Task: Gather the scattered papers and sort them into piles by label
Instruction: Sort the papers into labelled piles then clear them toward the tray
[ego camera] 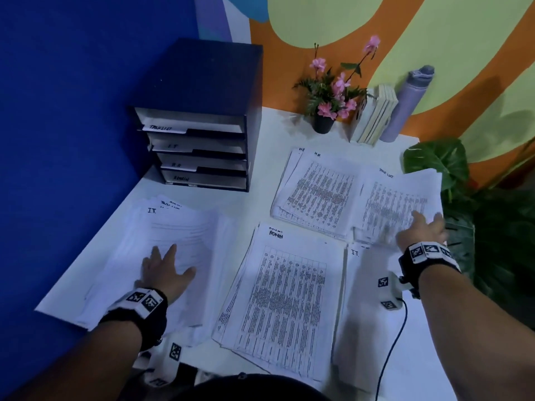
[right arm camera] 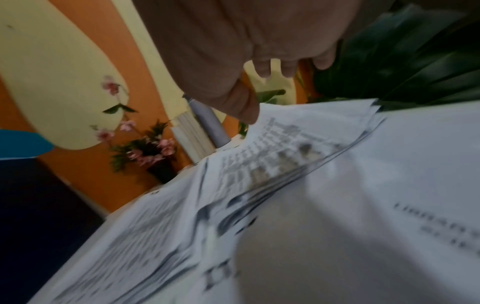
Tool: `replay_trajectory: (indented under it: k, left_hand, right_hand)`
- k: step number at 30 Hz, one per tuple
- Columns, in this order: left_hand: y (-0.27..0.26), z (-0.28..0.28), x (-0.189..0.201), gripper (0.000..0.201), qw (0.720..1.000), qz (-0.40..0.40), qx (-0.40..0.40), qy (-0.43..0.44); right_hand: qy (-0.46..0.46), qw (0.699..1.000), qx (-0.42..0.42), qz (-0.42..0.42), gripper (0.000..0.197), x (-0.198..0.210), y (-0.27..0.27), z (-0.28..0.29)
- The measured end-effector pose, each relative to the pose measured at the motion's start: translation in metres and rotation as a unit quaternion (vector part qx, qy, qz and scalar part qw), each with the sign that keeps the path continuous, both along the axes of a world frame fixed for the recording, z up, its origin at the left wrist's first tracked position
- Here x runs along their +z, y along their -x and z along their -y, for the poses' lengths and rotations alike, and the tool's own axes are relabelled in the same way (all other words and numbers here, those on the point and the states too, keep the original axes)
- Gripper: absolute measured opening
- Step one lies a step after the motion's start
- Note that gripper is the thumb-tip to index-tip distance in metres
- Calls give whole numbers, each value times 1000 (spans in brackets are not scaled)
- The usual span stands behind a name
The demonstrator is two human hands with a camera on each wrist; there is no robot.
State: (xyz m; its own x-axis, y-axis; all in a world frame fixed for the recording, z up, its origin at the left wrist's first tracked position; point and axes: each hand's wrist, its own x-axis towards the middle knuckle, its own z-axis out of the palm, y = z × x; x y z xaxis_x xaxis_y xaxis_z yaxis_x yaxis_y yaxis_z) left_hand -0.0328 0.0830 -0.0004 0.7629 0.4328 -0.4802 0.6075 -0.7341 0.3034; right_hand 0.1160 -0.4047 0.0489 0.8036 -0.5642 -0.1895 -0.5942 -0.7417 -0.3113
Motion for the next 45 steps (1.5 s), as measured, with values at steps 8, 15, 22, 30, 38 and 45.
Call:
replay_trajectory:
  k: [8,15,22,30,38,45]
  left_hand:
    - [23,-26,-2,98,994,-85,-39,-53]
    - [44,-17,-7,99,984,-108,-138,-43]
    - [49,-23,-4,97,981,-49,-184,-21]
    - [7,-84,-1,63,992,57,5,111]
    - [0,-95,7,29,990,86,6,108]
    - [2,-86,13,30,967,140,51,206]
  right_hand:
    - [-255,950,177,21,41,-14,46,-146]
    - [-406,866,263,-126,50,-28,109,-272]
    - [-303,925,221,-68,35,-52,117,-310]
    - [-322,936,141,18,38,-52,109,-301]
    - [-222,970,96,17,36,-57,103,-276]
    - [-357,933,31,25,26,-70,108,-283]
